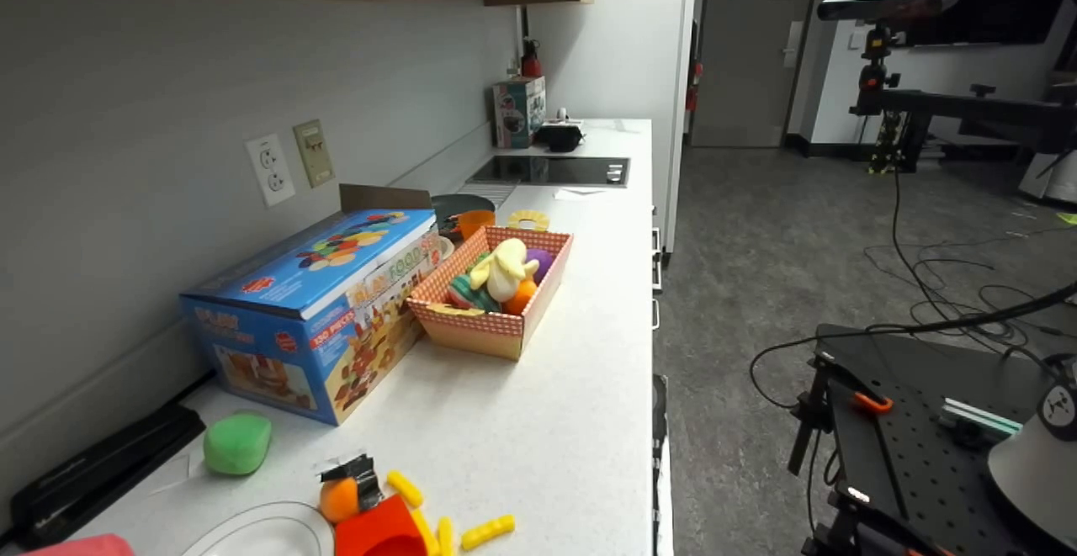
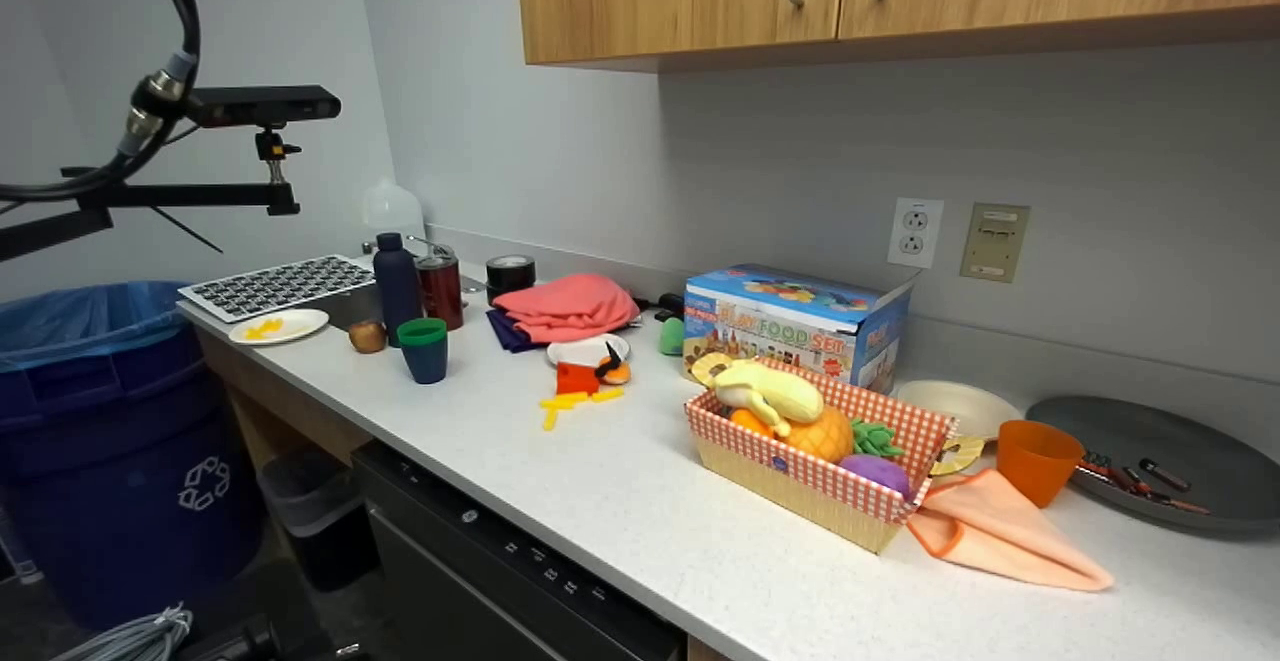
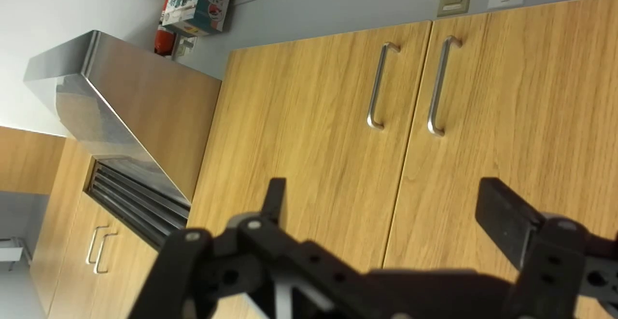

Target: Close the overhead cabinet door

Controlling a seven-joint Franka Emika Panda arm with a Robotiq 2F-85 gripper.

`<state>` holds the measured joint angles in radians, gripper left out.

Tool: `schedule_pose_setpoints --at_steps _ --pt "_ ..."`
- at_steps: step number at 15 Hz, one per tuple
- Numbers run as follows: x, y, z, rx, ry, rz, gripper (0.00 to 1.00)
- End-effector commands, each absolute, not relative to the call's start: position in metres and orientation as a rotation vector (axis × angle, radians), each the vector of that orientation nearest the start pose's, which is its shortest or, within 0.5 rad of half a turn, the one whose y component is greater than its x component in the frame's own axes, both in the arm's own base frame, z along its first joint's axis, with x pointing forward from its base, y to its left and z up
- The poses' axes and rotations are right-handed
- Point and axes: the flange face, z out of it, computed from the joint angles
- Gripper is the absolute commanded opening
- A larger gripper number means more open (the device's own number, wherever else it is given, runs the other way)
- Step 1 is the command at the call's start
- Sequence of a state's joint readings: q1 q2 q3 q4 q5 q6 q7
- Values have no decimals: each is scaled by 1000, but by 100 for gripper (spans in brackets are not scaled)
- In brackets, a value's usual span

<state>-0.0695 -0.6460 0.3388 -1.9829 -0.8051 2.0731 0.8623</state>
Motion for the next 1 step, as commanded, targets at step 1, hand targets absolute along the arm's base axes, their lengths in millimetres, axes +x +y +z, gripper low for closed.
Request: schedule_pose_setpoints --at_steps 1 --pt "358 131 788 2193 -491 1384 100"
